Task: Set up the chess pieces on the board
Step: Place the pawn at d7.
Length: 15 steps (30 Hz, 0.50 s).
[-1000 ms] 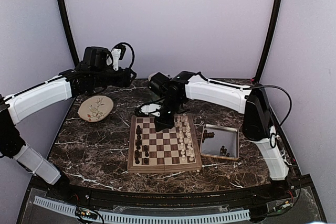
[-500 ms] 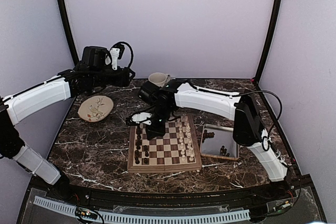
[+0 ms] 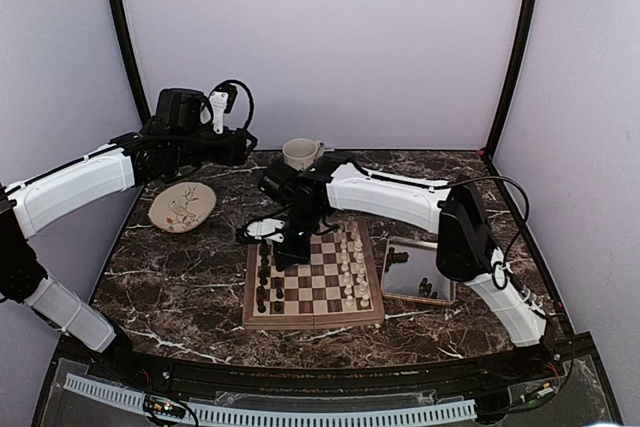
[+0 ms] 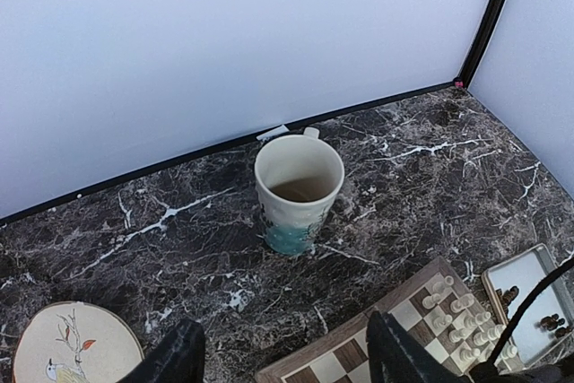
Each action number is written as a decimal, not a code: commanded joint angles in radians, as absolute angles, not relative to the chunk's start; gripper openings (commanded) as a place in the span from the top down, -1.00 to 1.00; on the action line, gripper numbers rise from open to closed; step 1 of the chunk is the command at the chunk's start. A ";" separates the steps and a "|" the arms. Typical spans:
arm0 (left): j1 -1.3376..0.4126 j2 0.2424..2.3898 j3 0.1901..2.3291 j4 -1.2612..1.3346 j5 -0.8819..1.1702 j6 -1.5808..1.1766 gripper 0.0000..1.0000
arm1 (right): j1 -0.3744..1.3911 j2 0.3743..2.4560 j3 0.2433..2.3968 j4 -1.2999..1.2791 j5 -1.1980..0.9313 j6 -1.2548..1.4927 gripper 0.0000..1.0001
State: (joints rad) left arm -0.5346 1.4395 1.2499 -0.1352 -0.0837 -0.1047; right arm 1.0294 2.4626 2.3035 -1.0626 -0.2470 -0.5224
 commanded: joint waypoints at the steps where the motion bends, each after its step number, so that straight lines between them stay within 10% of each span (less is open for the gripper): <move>1: -0.529 1.417 1.239 -0.117 -0.073 -0.092 -0.27 | 1.048 2.487 2.341 -1.060 -0.261 -0.520 0.94; 15: -0.528 1.417 1.241 -0.119 -0.062 -0.090 -0.27 | 1.061 2.507 2.355 -1.053 -0.235 -0.516 0.90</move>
